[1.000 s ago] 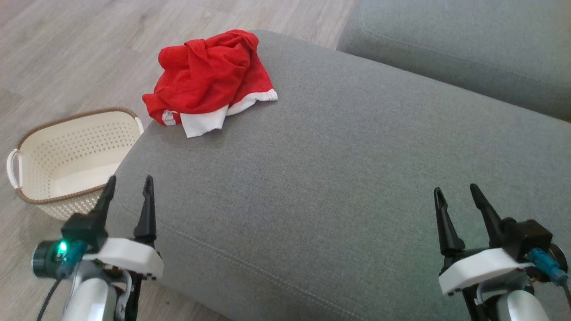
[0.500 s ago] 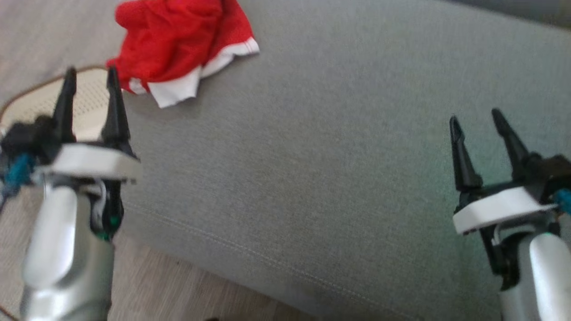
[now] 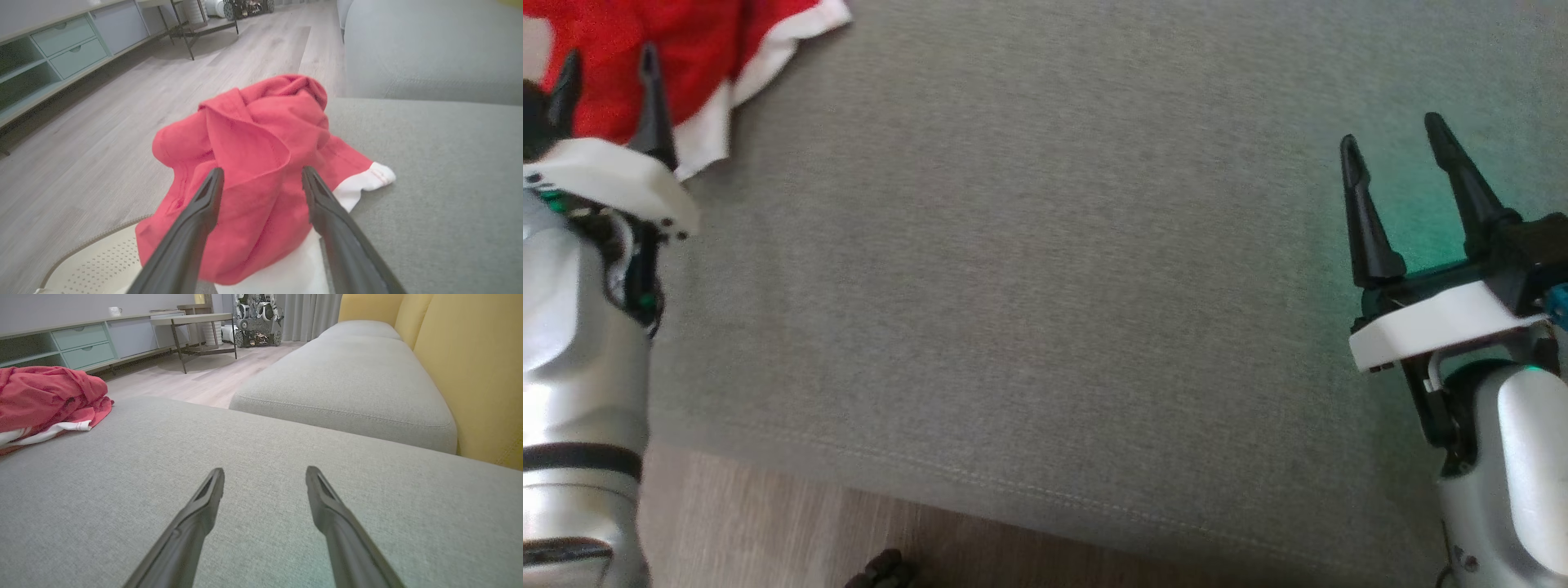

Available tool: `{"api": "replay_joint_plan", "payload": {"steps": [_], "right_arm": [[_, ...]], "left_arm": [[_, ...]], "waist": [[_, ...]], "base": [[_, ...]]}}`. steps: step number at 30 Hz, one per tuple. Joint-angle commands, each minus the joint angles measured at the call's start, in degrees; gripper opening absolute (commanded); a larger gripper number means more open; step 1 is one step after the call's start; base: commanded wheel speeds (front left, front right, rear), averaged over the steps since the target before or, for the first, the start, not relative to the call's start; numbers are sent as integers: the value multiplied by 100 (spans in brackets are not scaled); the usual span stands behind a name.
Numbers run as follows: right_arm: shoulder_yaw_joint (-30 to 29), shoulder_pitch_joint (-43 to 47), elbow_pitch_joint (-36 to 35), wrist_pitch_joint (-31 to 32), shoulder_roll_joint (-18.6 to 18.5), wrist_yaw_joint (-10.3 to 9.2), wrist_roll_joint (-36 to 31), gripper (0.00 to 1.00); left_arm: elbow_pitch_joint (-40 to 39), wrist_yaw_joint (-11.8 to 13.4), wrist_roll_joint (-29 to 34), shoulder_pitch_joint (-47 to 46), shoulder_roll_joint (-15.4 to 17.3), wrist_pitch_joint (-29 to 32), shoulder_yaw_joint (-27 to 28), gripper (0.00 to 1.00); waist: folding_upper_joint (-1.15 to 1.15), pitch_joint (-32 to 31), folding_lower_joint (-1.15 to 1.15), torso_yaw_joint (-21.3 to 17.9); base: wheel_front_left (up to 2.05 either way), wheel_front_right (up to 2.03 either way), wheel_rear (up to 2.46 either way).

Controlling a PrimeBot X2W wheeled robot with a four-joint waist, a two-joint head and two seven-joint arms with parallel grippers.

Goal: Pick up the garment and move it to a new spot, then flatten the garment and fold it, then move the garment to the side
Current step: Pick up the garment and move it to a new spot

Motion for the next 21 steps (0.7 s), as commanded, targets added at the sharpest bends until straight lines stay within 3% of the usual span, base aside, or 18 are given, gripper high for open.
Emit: {"api": "replay_joint_plan", "payload": {"steps": [1,5,6,7,8,13,21], "right_arm": [[175,-108,-215,-9,10,-4,-11,100],[142,-133,-233,-31,39,-4,-21,100],[125,-133,-226,-43,51,-4,-15,100],[111,-133,-218,-57,60,-4,-18,100],[91,-133,-213,-73,70,-4,-19,100],[4,-130,-151,-144,121,-4,-7,100],[-121,68,100,-376,263,-4,92,100]], "left_arm": [[149,-3,52,-211,471,-30,191,100],[828,-33,153,-474,719,-30,127,100],[940,-38,158,-522,759,-30,125,85],[1014,-48,155,-560,794,-30,127,31],[1059,-64,144,-593,829,-30,134,0],[711,-119,183,-602,966,-30,138,0],[-710,-157,171,-9,952,-30,343,0]], "waist": [[0,192,-1,-255],[0,280,-1,-373],[0,284,-1,-387],[0,281,-1,-398],[0,274,-1,-404],[0,123,-1,-356],[0,-621,-1,-281]], "base": [[0,0,0],[0,0,0],[0,0,0],[0,0,0],[0,0,0],[0,0,0],[0,0,0]]}}
